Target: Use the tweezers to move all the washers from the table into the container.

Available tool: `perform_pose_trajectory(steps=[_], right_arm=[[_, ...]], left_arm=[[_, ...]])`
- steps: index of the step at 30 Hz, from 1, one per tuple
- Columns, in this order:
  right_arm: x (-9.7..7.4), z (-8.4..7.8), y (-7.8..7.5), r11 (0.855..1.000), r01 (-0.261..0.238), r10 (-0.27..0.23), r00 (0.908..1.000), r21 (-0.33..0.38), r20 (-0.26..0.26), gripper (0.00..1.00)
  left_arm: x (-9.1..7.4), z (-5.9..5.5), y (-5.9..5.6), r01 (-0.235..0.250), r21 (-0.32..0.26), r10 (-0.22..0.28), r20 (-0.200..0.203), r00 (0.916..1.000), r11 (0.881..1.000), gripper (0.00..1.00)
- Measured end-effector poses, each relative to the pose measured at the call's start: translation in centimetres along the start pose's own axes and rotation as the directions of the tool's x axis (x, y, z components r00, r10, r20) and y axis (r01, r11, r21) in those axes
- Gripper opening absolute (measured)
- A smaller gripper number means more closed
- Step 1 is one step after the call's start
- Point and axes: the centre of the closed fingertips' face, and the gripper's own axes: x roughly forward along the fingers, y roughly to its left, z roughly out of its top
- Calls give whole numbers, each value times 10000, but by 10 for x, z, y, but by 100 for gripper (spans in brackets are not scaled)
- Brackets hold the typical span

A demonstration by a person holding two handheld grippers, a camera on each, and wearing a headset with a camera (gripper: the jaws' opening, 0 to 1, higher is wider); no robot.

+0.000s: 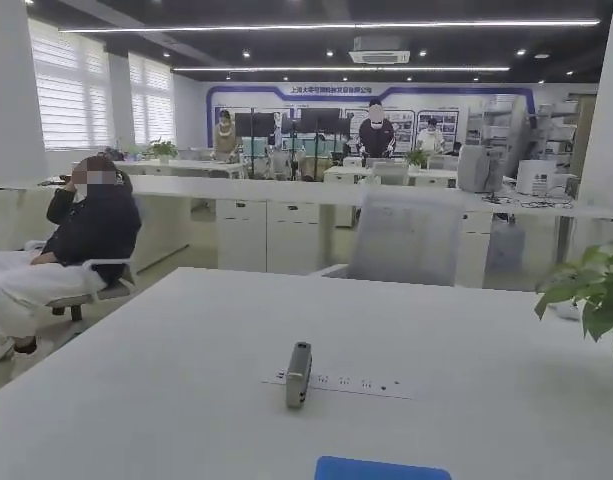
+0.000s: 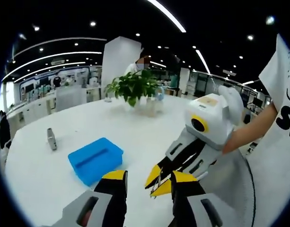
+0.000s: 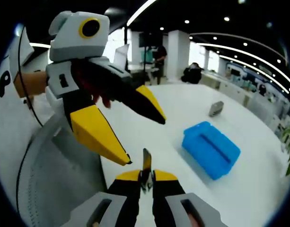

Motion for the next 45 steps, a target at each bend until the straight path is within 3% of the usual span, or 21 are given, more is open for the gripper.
perform_pose_trajectory(steps=[5, 10, 13, 19, 22, 25, 28, 31, 36, 39, 40, 41, 43, 45], right_arm=[[3, -6, -3, 9989, 35, -53, 9993, -473, -372, 5], [7, -14, -3, 9919, -13, -103, 9958, -1267, -907, 5], [9, -19, -4, 9872, -52, -134, 9933, -1596, -1150, 5], [11, -27, -12, 9697, 69, -457, 9870, -2440, -1539, 5], [11, -29, -18, 9628, 185, -633, 9854, -2696, -1584, 5], [13, -33, -25, 9578, 262, -763, 9832, -2861, -1656, 5], [16, -37, -32, 9529, 305, -880, 9800, -3018, -1788, 5], [21, -40, -39, 9506, 361, -969, 9781, -3084, -1843, 5], [35, -47, -47, 9553, 380, -990, 9756, -2931, -1959, 5], [42, -52, -47, 9466, 307, -1034, 9718, -3209, -2120, 5], [44, -52, -47, 9429, 339, -1083, 9719, -3312, -2088, 5], [45, -52, -47, 9408, 315, -1075, 9720, -3374, -2090, 5], [48, -53, -47, 9467, 306, -1012, 9734, -3207, -2057, 6], [49, -53, -45, 9629, 302, -850, 9770, -2682, -1954, 6]], left_arm=[[7, -3, -4, 341, 506, -327, -282, 9991, 9981, 13], [15, -8, -8, 911, 570, -874, -644, 9941, 9942, 8], [19, -12, -7, 1114, 917, -1031, -913, 9905, 9895, 0], [25, -19, -4, 1390, 1072, -1252, -1261, 9841, 9845, 0], [29, -24, -2, 1578, 1696, -1316, -1560, 9790, 9728, 0], [34, -26, 1, 1664, 1742, -1397, -1560, 9778, 9706, 0], [40, -28, 5, 1798, 2158, -1469, -1600, 9761, 9597, 0], [46, -35, 15, 1793, 2847, -1314, -1793, 9750, 9417, 0], [54, -47, 26, 1963, 2667, -1444, -2018, 9687, 9436, 0], [56, -57, 28, 2163, 2963, -1477, -2372, 9602, 9303, 0], [55, -61, 32, 2185, 3245, -1371, -2554, 9571, 9203, 0], [55, -63, 33, 2197, 3188, -1378, -2600, 9557, 9220, 0], [55, -68, 37, 2268, 3036, -1444, -2709, 9517, 9254, 0], [54, -73, 39, 2323, 2987, -1476, -2803, 9485, 9256, 0]])
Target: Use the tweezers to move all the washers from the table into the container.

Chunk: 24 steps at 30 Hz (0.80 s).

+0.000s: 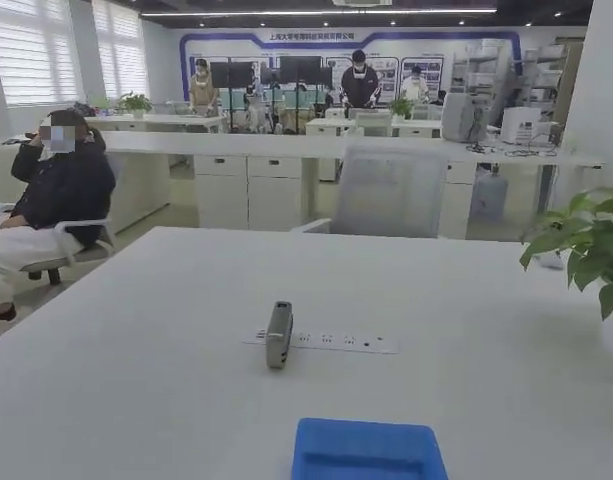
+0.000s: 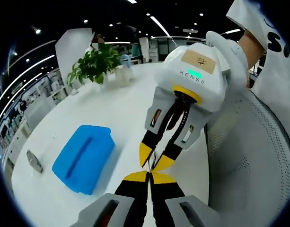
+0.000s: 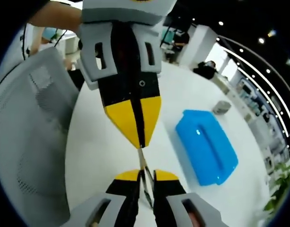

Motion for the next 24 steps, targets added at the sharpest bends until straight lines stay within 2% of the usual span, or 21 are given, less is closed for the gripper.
perform_pose_trajectory(steps=[2, 3, 6, 10, 13, 17, 19, 20, 22, 23, 24], right_arm=[[0, 0, 2, 9973, -38, 33, 10000, 732, 76, 9], [0, -1, 1, 9943, 110, -116, 9999, 1062, 50, 12], [-5, -3, 2, 9922, 236, -257, 9995, 1226, 157, 18], [-20, -6, 6, 9792, 432, -488, 9985, 1984, 237, 23], [-40, -7, 10, 9578, 714, -862, 9954, 2786, 412, 26], [-61, -11, 15, 9257, 1022, -1278, 9907, 3641, 468, 29], [-69, -12, 17, 8947, 1092, -1483, 9873, 4330, 576, 31], [-73, -12, 18, 8726, 1014, -1544, 9853, 4779, 728, 32], [-79, -13, 18, 8458, 1079, -1718, 9822, 5224, 754, 35], [-82, -13, 16, 8474, 1165, -1779, 9815, 5181, 702, 38], [-87, -10, 12, 8420, 1353, -2032, 9763, 5222, 747, 39]], left_arm=[[1, -3, 0, 41, -5, -41, -48, 10000, 10000, 0], [1, -4, 0, 35, 13, -35, -64, 10000, 10000, 0], [4, -10, 3, -2, 42, 3, -122, 9999, 10000, 0], [12, -26, 8, -6, 231, 19, -552, 9985, 9997, 0], [17, -37, 10, -4, 320, 32, -871, 9962, 9995, 0], [22, -45, 14, 52, 434, -1, -1176, 9931, 9990, 0], [24, -49, 15, 106, 551, -30, -1368, 9906, 9984, 0], [25, -52, 16, 142, 585, -54, -1487, 9889, 9982, 0], [27, -54, 17, 166, 630, -62, -1614, 9869, 9979, 0], [27, -56, 18, 187, 654, -72, -1710, 9852, 9977, 0], [28, -57, 19, 188, 687, -64, -1756, 9844, 9975, 0]])
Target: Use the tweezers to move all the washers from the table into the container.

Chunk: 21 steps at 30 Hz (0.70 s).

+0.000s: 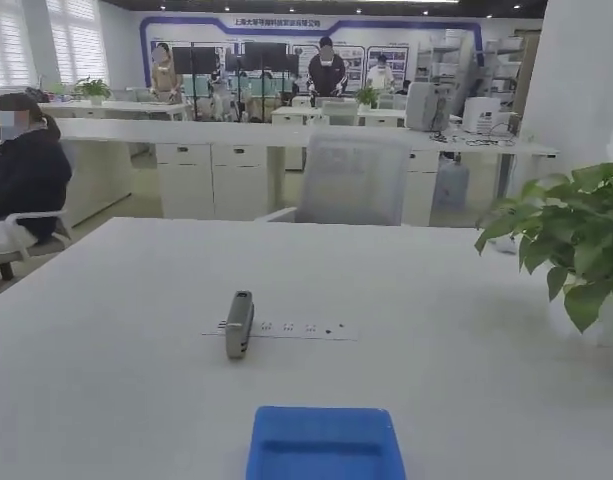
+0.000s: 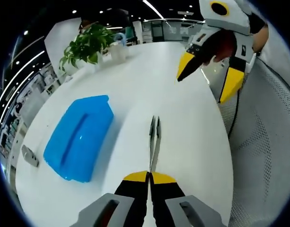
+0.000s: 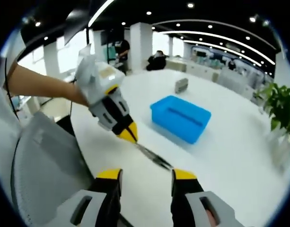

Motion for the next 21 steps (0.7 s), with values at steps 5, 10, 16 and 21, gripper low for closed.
perform_pose_trajectory(steps=[5, 10, 16, 21], right_arm=[[-13, -1, -5, 9927, 414, -443, 9988, 1131, 226, 48], [-19, -4, -11, 9888, 797, -842, 9960, 1263, 304, 54], [-18, -5, -11, 9900, 1002, -1026, 9945, 995, 193, 58], [-20, -3, -16, 9846, 1093, -1154, 9926, 1361, 373, 63]], left_arm=[[0, -1, 5, -33, -195, 28, -237, 9997, 9998, 0], [-5, -3, 5, -165, -769, 135, -387, 9992, 9969, 10], [-26, 3, 9, -871, -2515, 926, 101, 9956, 9639, 28], [-52, 10, 9, -1439, -3913, 1859, 714, 9800, 9089, 44]])
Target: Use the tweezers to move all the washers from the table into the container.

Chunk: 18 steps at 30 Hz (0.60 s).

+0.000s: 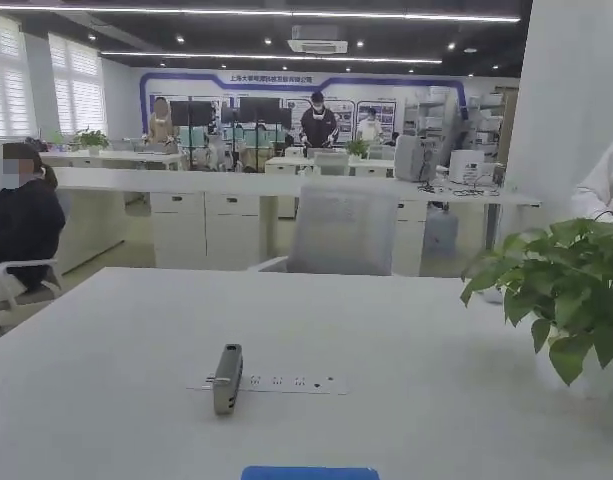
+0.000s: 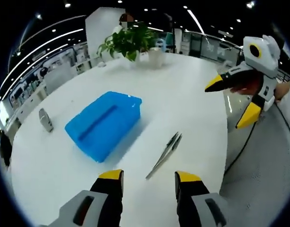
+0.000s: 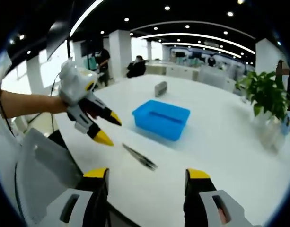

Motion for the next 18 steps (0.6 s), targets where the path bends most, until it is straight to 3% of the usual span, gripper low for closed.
perform_pose_trajectory(steps=[5, 8, 13, 18], right_arm=[[-1, 2, -2, 9995, 25, -30, 9999, 314, 155, 67], [-2, 3, -2, 9995, 58, -66, 9997, 323, 243, 69], [-2, 4, -3, 9993, 86, -97, 9995, 356, 303, 73], [-2, 3, -4, 9994, 131, -141, 9995, 318, 296, 77]], left_arm=[[-27, 8, -1, -720, -1059, 800, 740, 9940, 9918, 60], [-40, 7, -4, -1031, -1441, 1167, 891, 9892, 9842, 69], [-57, 4, -9, -1689, -2091, 1935, 1033, 9757, 9632, 85], [-72, -4, -11, -2365, -2815, 2730, 978, 9570, 9299, 98]])
